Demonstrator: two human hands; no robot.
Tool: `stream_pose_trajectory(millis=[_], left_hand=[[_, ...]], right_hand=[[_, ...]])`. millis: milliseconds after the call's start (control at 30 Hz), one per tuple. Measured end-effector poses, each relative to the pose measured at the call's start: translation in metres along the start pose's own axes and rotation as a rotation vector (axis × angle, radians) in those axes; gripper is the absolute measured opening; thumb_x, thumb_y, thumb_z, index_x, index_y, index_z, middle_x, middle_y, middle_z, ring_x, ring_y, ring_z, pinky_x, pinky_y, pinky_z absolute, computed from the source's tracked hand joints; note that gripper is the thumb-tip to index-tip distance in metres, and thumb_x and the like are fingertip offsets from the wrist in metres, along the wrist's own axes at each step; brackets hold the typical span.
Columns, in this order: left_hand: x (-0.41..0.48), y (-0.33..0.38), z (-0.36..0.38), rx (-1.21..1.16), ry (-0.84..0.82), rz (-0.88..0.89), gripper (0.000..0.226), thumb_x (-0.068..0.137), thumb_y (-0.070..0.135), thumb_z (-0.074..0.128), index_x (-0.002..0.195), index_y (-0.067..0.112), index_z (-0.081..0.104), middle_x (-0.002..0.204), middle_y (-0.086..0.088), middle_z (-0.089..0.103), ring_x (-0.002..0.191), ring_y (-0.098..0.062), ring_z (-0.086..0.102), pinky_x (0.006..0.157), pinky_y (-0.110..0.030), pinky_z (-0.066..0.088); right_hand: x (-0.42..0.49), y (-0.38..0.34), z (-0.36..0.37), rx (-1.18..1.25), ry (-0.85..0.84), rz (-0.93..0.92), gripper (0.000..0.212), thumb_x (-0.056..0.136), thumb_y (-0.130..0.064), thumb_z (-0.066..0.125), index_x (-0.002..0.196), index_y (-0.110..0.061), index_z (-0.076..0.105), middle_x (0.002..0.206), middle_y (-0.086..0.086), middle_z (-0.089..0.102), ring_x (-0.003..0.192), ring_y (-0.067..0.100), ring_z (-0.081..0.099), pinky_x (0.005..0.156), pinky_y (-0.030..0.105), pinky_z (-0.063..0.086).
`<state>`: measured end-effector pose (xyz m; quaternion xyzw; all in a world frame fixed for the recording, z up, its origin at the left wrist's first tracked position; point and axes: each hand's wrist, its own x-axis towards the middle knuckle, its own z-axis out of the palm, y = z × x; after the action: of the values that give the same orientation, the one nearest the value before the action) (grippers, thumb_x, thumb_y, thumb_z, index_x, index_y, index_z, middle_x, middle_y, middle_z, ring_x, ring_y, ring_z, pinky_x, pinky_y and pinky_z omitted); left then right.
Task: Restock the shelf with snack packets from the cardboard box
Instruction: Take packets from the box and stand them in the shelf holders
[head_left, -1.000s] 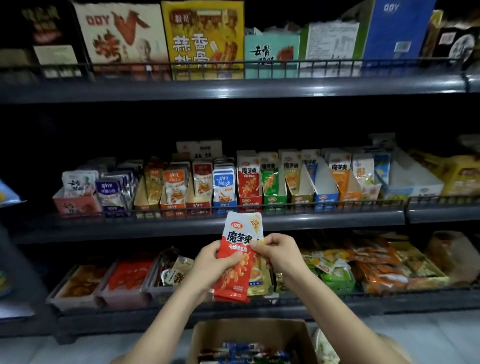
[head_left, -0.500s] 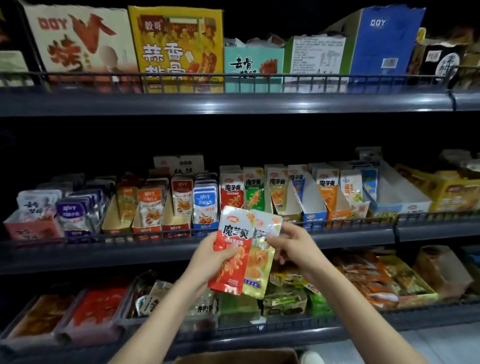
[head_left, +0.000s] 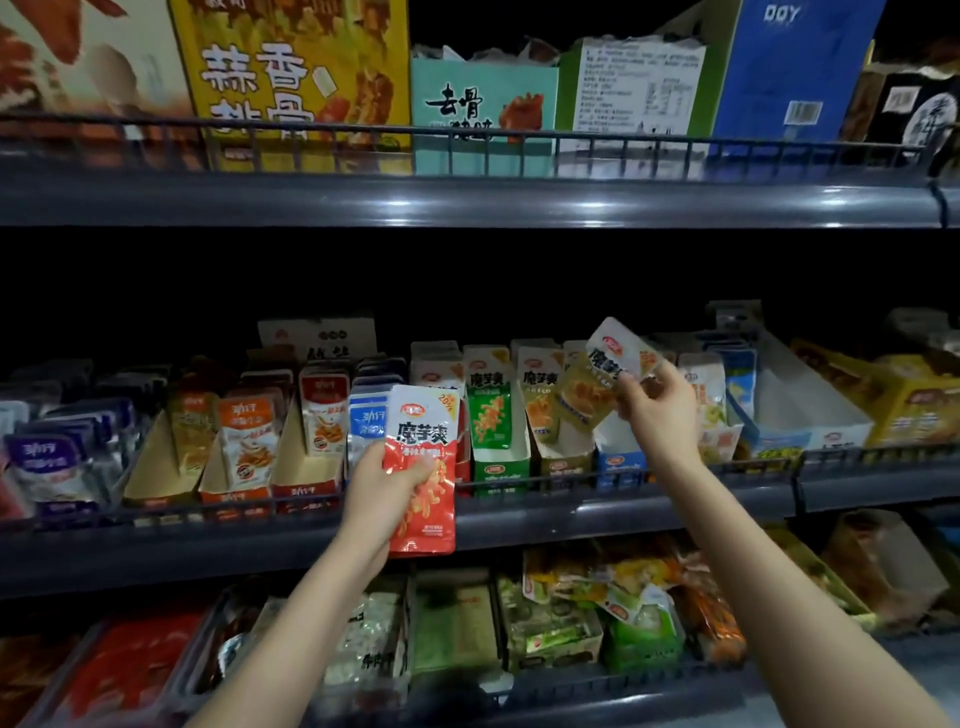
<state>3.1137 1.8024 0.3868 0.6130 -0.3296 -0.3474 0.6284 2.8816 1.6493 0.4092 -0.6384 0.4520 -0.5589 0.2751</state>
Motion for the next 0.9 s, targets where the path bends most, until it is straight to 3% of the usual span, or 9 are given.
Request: stream_pose_trajectory(millis=[67,233,400,533,600,667,767,900], left_hand=[[0.01,0.003,-0.001,-0.005,0.009,0.015,0.021,0.089,0.016,0.064,0.109,0.016,0.059,0.094,-0.005,0.072,0.077,-0.019,0.072,0.063,-0.032,0.054],[0.034,0.01,-0.005,-0.028,0.01,0.06,0.02,0.088,0.015,0.066,0.107,0.018,0.06,0.091,-0.002,0.073,0.074,-0.017,0.072,0.061,-0.03,0.053],[0.048,0.01,-0.003,-0.02,0.012,0.061,0.038,0.087,0.018,0.067,0.123,0.016,0.055,0.096,-0.002,0.072,0.081,-0.019,0.071,0.066,-0.033,0.054],[0.053,0.004,0.0,-0.036,-0.001,0.046,0.036,0.087,0.017,0.066,0.121,0.015,0.055,0.1,-0.003,0.071,0.083,-0.019,0.07,0.07,-0.034,0.054],[0.055,0.003,0.002,-0.037,0.006,0.034,0.05,0.085,0.021,0.069,0.13,0.014,0.05,0.111,-0.005,0.068,0.09,-0.02,0.069,0.08,-0.041,0.055],[0.056,0.002,0.004,-0.049,0.01,0.024,0.06,0.083,0.024,0.07,0.137,0.015,0.044,0.117,-0.006,0.066,0.092,-0.02,0.069,0.086,-0.045,0.054],[0.057,0.002,0.005,-0.061,0.009,0.028,0.049,0.087,0.019,0.067,0.132,0.015,0.048,0.107,-0.004,0.069,0.082,-0.017,0.071,0.068,-0.032,0.054],[0.056,0.004,0.006,-0.056,0.02,0.022,0.027,0.089,0.015,0.064,0.114,0.018,0.055,0.098,-0.002,0.07,0.081,-0.018,0.07,0.062,-0.029,0.051]], right_hand=[[0.014,0.008,0.016,-0.033,-0.052,0.004,0.002,0.093,-0.026,0.059,0.093,-0.027,0.057,0.095,0.001,0.069,0.087,0.02,0.067,0.079,0.05,0.055],[0.038,0.032,0.055,-0.209,-0.264,0.107,0.022,0.092,-0.024,0.06,0.113,-0.018,0.061,0.105,0.004,0.069,0.093,0.022,0.067,0.08,0.049,0.056],[0.048,0.031,0.068,-0.277,-0.248,0.078,0.012,0.092,-0.016,0.061,0.103,-0.013,0.061,0.1,0.009,0.068,0.091,0.025,0.065,0.081,0.049,0.055],[0.053,0.029,0.071,-0.223,-0.191,0.046,0.013,0.091,-0.014,0.063,0.103,-0.009,0.061,0.095,0.009,0.066,0.088,0.025,0.063,0.079,0.043,0.054],[0.057,0.029,0.075,-0.138,-0.164,0.067,0.006,0.09,-0.009,0.062,0.089,-0.013,0.058,0.085,0.01,0.062,0.083,0.027,0.061,0.074,0.04,0.052],[0.063,0.032,0.08,-0.122,-0.133,0.077,0.023,0.09,-0.005,0.062,0.075,-0.017,0.049,0.074,0.005,0.053,0.077,0.024,0.058,0.065,0.033,0.045],[0.068,0.035,0.087,-0.146,-0.123,0.074,0.009,0.089,-0.005,0.063,0.088,-0.009,0.055,0.082,0.005,0.056,0.082,0.023,0.057,0.07,0.033,0.045],[0.076,0.045,0.09,-0.199,-0.093,0.073,0.026,0.088,-0.007,0.065,0.111,0.001,0.056,0.11,0.016,0.063,0.103,0.029,0.058,0.086,0.039,0.047]])
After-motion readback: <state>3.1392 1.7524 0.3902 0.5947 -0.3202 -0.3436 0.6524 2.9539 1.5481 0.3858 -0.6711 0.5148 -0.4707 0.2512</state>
